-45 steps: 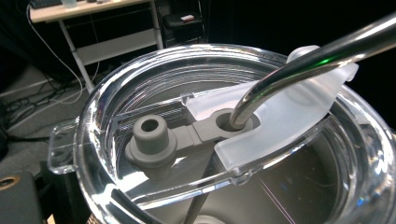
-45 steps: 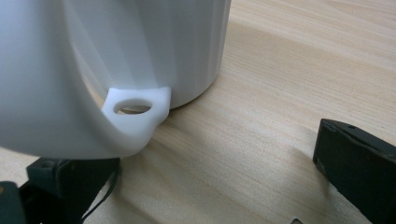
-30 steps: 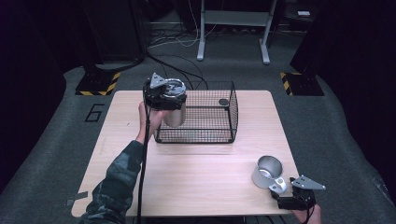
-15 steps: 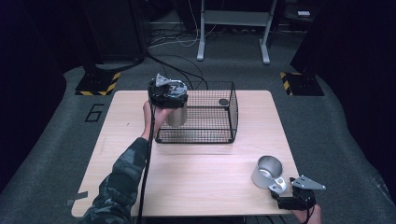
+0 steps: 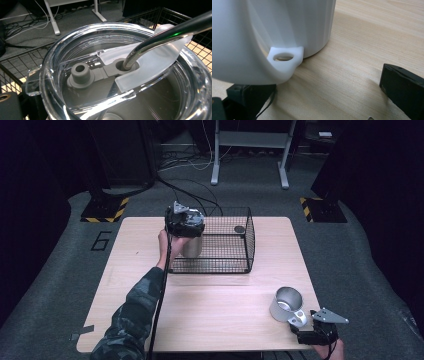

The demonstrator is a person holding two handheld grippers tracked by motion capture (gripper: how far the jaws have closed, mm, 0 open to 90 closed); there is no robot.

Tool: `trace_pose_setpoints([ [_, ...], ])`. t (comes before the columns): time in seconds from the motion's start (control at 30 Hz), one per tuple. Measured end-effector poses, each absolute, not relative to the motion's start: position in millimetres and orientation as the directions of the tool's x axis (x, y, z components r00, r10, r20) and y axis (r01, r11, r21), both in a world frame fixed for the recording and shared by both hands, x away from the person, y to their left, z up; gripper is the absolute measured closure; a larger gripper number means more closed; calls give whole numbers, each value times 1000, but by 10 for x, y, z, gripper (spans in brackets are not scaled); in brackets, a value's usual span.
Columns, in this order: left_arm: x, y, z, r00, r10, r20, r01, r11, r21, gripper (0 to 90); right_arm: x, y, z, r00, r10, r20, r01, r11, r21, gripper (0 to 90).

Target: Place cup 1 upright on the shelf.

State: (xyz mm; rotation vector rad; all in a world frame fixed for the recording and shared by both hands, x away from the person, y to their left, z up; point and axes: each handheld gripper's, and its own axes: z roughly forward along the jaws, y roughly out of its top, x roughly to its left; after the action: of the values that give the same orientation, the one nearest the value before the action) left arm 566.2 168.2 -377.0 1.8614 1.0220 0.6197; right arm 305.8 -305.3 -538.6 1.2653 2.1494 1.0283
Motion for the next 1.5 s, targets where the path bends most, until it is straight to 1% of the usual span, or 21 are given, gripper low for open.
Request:
trace_pose_setpoints([
  [0.67, 5789, 1654, -4038, 498, 867, -12, 466, -256, 847, 37, 3057, -3051, -5389, -483, 876, -2, 543, 301, 784, 1],
  [0.97, 5804, 1635, -4089, 499, 866, -18, 471, -253, 845, 36, 3058, -3052, -5388, -484, 875, -2, 544, 302, 783, 2],
  [1.2, 5778, 1631, -4106, 503, 864, -8, 457, -258, 851, 36, 3056, -3052, -5386, -485, 875, -1, 547, 305, 780, 1],
  [1.37, 5742, 1681, -4114, 501, 865, -23, 474, -252, 844, 36, 3056, -3053, -5386, -485, 875, -2, 547, 305, 780, 1],
  [1.5, 5695, 1681, -4113, 498, 867, -16, 480, -260, 838, 35, 3056, -3053, -5386, -485, 875, -2, 547, 305, 780, 1],
])
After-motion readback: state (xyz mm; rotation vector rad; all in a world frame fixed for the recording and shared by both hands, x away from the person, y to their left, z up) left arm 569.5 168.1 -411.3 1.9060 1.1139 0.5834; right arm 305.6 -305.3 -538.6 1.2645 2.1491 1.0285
